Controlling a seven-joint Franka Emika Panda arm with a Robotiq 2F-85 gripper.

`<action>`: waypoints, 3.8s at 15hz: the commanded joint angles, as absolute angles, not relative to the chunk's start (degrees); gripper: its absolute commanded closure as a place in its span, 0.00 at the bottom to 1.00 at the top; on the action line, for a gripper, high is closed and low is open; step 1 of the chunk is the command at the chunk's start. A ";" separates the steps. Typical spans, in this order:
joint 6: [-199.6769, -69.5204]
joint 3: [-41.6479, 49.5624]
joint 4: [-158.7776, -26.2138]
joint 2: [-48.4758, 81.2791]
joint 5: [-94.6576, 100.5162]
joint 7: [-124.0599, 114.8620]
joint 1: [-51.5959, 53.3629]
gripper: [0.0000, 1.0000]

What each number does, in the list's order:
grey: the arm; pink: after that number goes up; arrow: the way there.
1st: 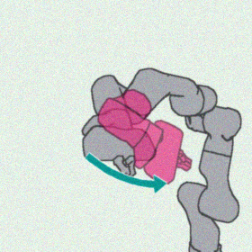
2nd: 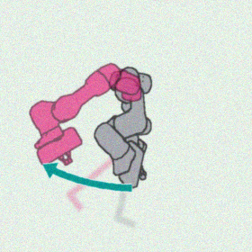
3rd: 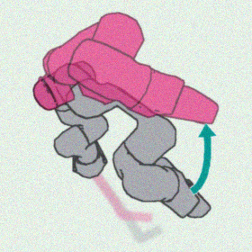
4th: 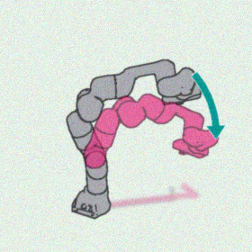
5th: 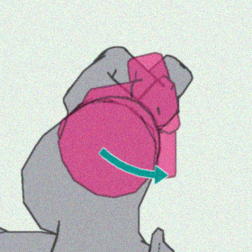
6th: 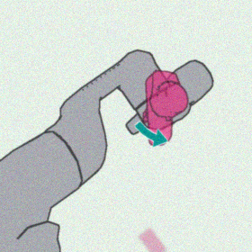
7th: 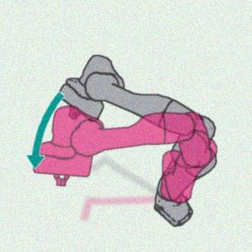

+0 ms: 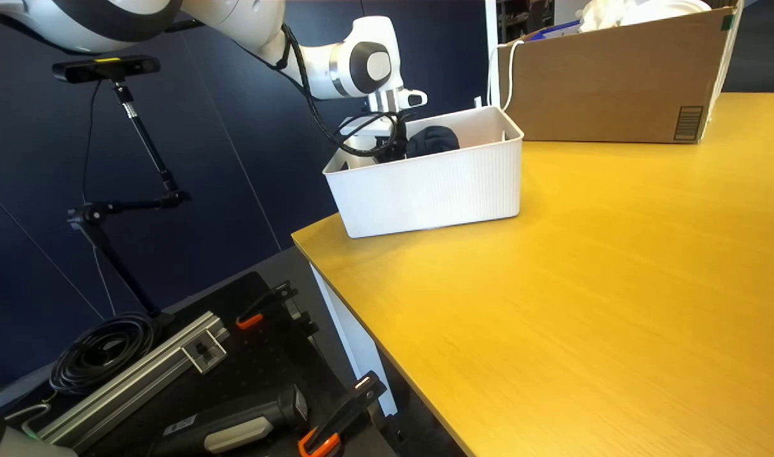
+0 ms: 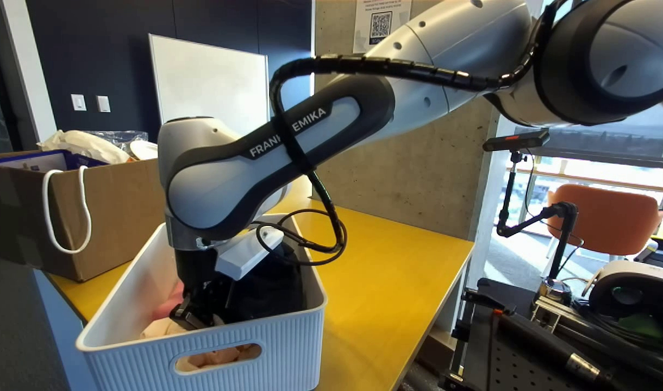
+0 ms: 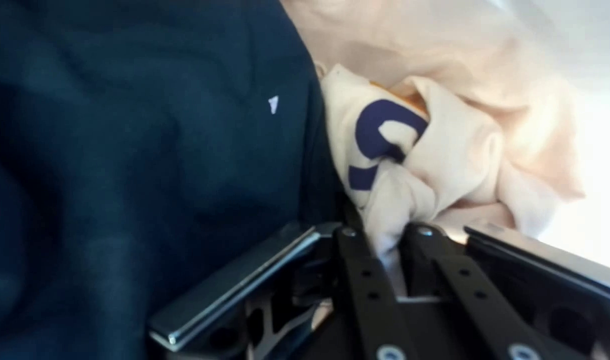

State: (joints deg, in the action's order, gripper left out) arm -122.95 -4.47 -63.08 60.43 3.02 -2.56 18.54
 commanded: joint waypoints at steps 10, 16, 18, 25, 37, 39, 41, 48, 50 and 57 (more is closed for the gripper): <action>-122.17 1.71 -76.80 40.31 5.88 -9.77 17.97 0.96; -121.63 3.07 -89.84 23.89 10.53 -15.01 16.25 0.96; -121.40 3.04 -93.85 18.89 12.26 -16.78 15.31 0.96; -114.61 2.46 -101.09 4.27 18.15 -19.68 10.13 0.96; -105.83 5.17 -106.21 -9.05 19.37 -17.56 -4.85 0.96; -105.67 6.19 -109.22 -11.61 19.68 -17.27 -6.80 0.96; -104.86 7.39 -111.71 -14.02 20.42 -16.98 -8.89 0.96; -105.44 11.41 -118.89 -15.49 28.74 -18.43 -16.82 0.96; -107.06 11.33 -119.67 -13.38 28.61 -20.05 -17.01 0.96; -113.67 7.07 -117.81 -4.64 31.04 -33.11 -13.33 0.96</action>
